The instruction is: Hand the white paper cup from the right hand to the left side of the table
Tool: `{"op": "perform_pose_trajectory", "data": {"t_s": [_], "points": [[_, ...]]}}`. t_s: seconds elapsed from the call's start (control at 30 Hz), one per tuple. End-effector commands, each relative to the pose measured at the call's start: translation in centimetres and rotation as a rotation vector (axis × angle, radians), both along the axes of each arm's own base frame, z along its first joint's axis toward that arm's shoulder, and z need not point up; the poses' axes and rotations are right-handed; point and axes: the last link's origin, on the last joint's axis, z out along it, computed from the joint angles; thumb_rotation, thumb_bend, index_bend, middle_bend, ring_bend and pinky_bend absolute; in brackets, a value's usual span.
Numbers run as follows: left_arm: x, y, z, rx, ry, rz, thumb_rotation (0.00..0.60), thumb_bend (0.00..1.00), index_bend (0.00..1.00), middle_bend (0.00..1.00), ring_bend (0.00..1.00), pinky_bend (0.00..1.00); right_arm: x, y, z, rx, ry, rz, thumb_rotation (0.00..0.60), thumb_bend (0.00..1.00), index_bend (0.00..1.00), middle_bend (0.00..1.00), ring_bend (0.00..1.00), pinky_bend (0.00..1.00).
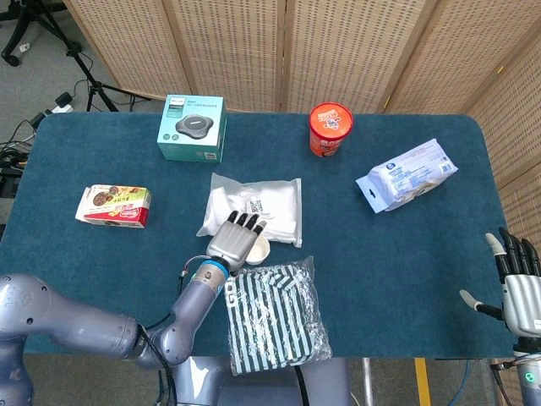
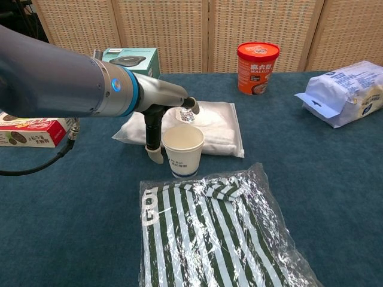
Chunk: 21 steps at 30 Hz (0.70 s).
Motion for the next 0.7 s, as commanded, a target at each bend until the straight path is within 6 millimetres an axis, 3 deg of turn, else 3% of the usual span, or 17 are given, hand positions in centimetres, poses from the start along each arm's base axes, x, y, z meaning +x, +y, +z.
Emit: {"op": "perform_pose_trajectory", "data": {"t_s": [0.03,0.13,0.37,0.7], "points": [[-0.2,0.1,-0.5,-0.002,0.008,0.009,0.6,0.18,0.09,0.0,0.0,0.0,0.0,0.0,0.1,-0.001,-0.007,0.004,0.6,0.05,0.0,0.0,0.0,0.0],[-0.3,0.2,-1.0,-0.004,0.01,0.014,0.6,0.18,0.11,0.0,0.0,0.0,0.1,0.1,0.1,-0.002,-0.011,0.01,0.6,0.05,0.0,0.0,0.0,0.0],[-0.3,0.0,-1.7,-0.006,0.021,0.011,0.6,0.31,0.22,0.0,0.0,0.0,0.1,0.1,0.0,0.008,-0.015,0.014,0.6,0.05,0.0,0.0,0.0,0.0],[-1.1,0.0,-1.8,0.01,0.029,0.019,0.6,0.32,0.28,0.0,0.0,0.0,0.2,0.1,-0.2,0.02,-0.013,0.02,0.6,0.05,0.0,0.0,0.0,0.0]]}}
